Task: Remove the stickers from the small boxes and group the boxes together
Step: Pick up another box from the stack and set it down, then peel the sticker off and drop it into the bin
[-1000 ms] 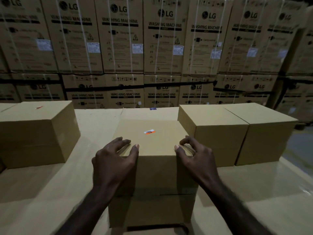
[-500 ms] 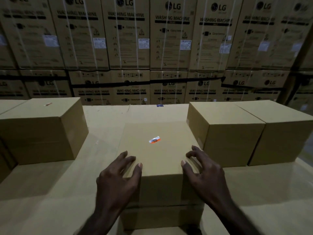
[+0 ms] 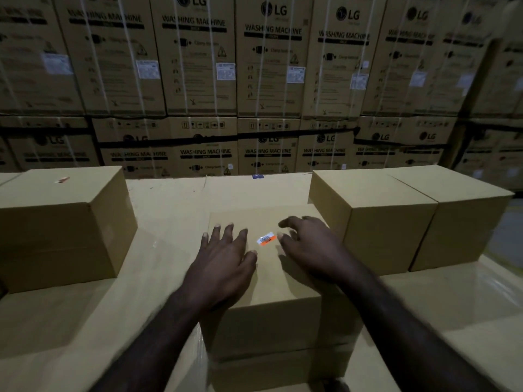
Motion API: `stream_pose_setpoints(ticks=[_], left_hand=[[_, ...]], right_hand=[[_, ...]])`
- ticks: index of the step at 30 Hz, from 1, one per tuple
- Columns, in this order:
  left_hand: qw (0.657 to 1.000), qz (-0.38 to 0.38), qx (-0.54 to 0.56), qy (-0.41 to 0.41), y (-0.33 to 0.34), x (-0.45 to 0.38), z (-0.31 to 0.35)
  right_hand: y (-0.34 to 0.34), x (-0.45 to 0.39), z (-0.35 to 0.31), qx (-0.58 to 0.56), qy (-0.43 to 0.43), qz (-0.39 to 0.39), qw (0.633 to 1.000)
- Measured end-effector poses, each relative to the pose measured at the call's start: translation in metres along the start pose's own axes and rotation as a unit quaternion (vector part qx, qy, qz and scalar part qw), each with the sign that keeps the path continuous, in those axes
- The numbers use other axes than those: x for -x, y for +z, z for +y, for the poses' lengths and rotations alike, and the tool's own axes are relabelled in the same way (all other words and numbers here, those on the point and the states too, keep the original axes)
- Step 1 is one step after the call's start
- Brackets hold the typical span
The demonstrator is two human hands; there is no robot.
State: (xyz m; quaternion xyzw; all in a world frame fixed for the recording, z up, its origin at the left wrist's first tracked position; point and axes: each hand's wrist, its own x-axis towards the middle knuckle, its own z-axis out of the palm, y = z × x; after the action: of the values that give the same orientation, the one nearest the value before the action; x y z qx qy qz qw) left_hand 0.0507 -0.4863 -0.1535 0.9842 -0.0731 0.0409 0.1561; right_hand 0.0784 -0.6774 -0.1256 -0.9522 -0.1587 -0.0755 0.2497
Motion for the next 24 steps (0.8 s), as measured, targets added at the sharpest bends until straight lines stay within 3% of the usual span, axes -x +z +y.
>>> stream_pose_setpoints(ticks=[10,14,18,24], left_hand=[[0.998,-0.018,-0.046,-0.028,0.009,-0.001,0.002],[0.998,-0.019,-0.041,-0.033,0.011,-0.001,0.002],[0.999,-0.018,-0.036,-0.029,0.01,-0.001,0.002],[0.999,-0.015,-0.034,-0.033,0.01,0.0,0.002]], right_hand=[[0.02,-0.019,0.003,0.04,-0.042,-0.033,0.998],[0.021,-0.021,0.003,-0.004,-0.041,-0.032,0.999],[0.021,-0.025,0.003,-0.092,-0.004,-0.005,0.996],[0.027,-0.033,0.0,-0.084,0.014,0.043,0.995]])
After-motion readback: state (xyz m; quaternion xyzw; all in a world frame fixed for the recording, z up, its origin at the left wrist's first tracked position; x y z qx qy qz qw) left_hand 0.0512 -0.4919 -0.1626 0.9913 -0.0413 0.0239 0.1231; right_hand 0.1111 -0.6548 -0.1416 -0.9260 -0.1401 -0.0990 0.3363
